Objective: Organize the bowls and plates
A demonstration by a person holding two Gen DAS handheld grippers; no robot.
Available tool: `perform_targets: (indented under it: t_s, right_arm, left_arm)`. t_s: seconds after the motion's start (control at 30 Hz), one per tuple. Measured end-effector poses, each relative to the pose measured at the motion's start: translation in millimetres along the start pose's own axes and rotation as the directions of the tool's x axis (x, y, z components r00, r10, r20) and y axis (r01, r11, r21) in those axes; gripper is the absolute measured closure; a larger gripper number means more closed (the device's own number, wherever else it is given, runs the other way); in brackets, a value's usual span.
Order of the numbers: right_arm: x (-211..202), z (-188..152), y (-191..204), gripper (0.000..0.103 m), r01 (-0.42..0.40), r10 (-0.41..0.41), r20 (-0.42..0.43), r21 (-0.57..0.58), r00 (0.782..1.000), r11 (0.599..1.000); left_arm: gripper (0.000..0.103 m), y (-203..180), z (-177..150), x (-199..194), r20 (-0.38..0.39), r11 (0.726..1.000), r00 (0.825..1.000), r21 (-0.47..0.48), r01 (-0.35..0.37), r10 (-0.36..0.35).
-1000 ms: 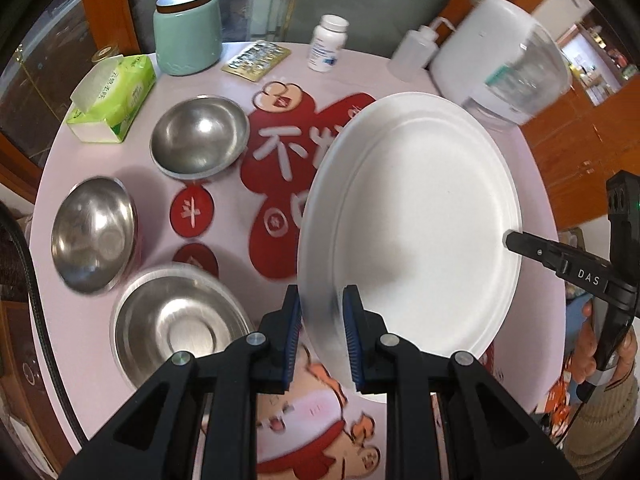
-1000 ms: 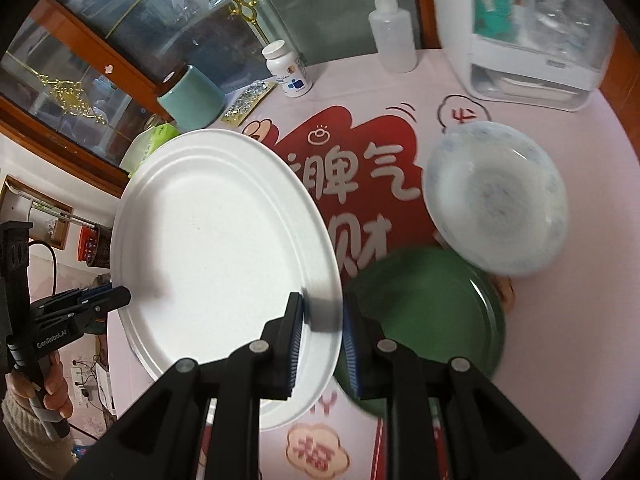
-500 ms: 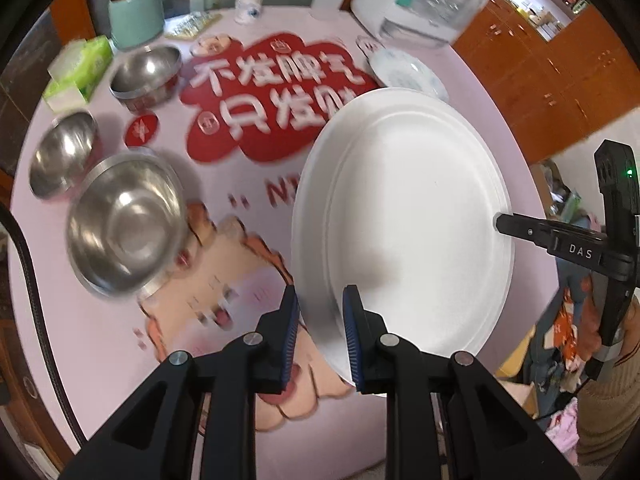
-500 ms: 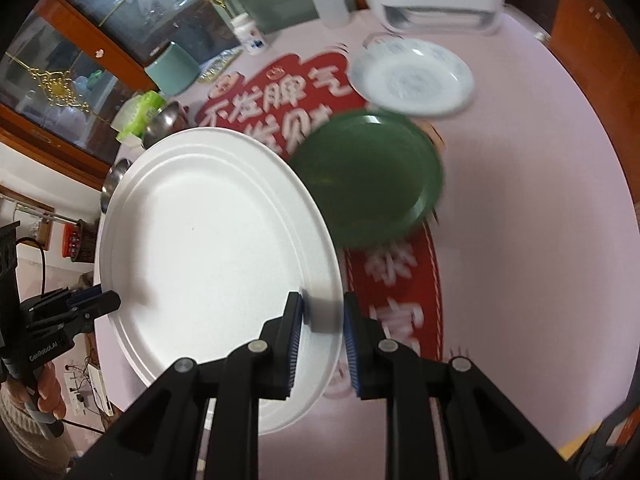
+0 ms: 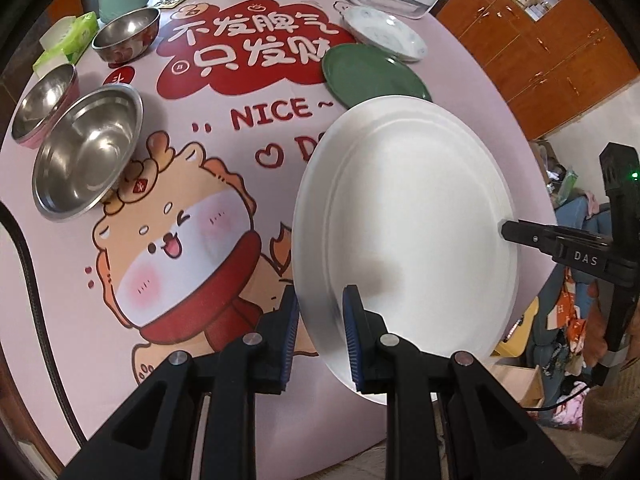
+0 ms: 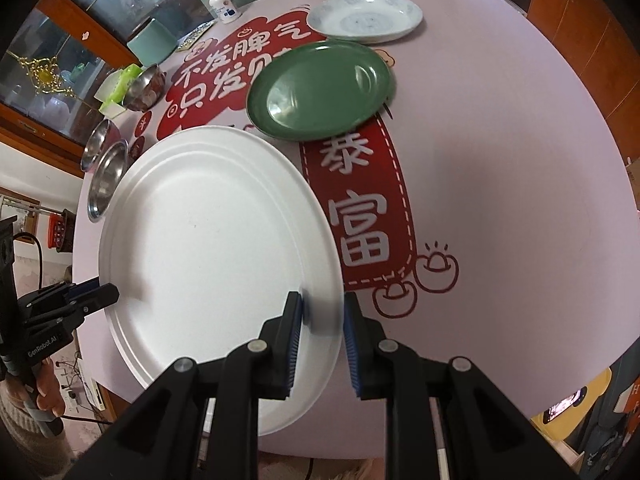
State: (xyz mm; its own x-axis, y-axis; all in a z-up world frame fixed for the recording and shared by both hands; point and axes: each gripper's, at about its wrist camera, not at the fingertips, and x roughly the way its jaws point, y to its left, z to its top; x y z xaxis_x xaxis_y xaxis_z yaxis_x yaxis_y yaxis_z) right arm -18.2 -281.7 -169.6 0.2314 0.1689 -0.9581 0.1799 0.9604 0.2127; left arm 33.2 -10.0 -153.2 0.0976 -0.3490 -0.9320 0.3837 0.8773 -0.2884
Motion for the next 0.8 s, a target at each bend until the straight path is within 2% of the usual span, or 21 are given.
perform_targets:
  t_s: [0.1,0.37,0.53,0.8]
  right_arm:
    - [8,-4,-1,0.083,0.009,-0.009,-0.007,-0.026,1.000,1.000]
    - [29,-4,-12,0.082,0.038,-0.041,-0.040,-0.075,0.998,0.996]
    - [47,-4,-13,0.082,0.076,-0.083,-0.063,-0.111,0.995,0.991]
    - [57,2,-12,0.081,0.071,-0.087,-0.103,-0.153,0.991,0.986]
  left_arm:
    - [0.083,0,-7,12,0.001,1.000,1.000,-0.009,-0.028,0.028]
    - [0.082,-5,-27,45,-0.037,0.997,0.999,-0.077,-0.029,0.026]
    - [0.082,-9,-30,63,-0.055,0.993,0.996,-0.094,-0.069,0.064]
    - [0.082,-5,-37,77,-0.073,0.985,0.995,-0.156,-0.076,0.065]
